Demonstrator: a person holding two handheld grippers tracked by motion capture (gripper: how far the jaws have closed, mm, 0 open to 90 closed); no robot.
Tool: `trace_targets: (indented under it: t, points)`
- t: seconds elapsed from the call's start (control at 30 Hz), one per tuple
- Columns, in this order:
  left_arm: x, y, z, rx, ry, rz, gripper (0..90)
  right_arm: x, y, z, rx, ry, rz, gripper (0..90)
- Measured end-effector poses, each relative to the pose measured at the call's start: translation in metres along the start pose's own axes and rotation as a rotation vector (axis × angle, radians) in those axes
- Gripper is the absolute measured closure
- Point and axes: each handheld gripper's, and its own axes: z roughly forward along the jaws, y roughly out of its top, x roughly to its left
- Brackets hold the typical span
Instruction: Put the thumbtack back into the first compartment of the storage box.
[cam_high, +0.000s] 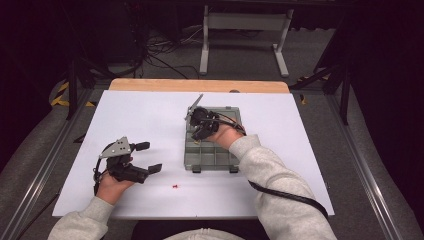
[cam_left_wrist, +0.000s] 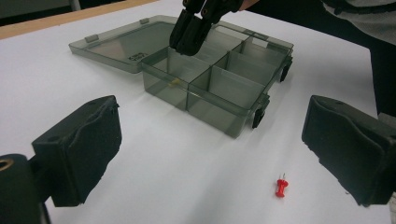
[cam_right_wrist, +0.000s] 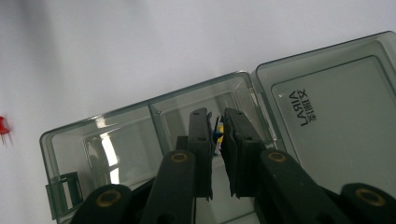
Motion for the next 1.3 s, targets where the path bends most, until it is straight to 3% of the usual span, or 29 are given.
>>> trace_targets:
  t: [0.87, 1.1, 1.3]
  points:
    - [0.0, 0.0, 0.0, 0.0, 0.003, 0.002, 5.5, 0.002, -0.002, 0.022, 0.051, 0.027, 0.004, 81.6]
    - [0.001, 0.0, 0.0, 0.0, 0.003, 0.008, 5.5, 0.001, 0.0, 0.019, 0.036, 0.026, 0.01, 73.7]
    - [0.001, 0.0, 0.0, 0.0, 0.001, 0.008, 5.5, 0.004, 0.004, 0.006, -0.029, 0.026, 0.014, 61.3]
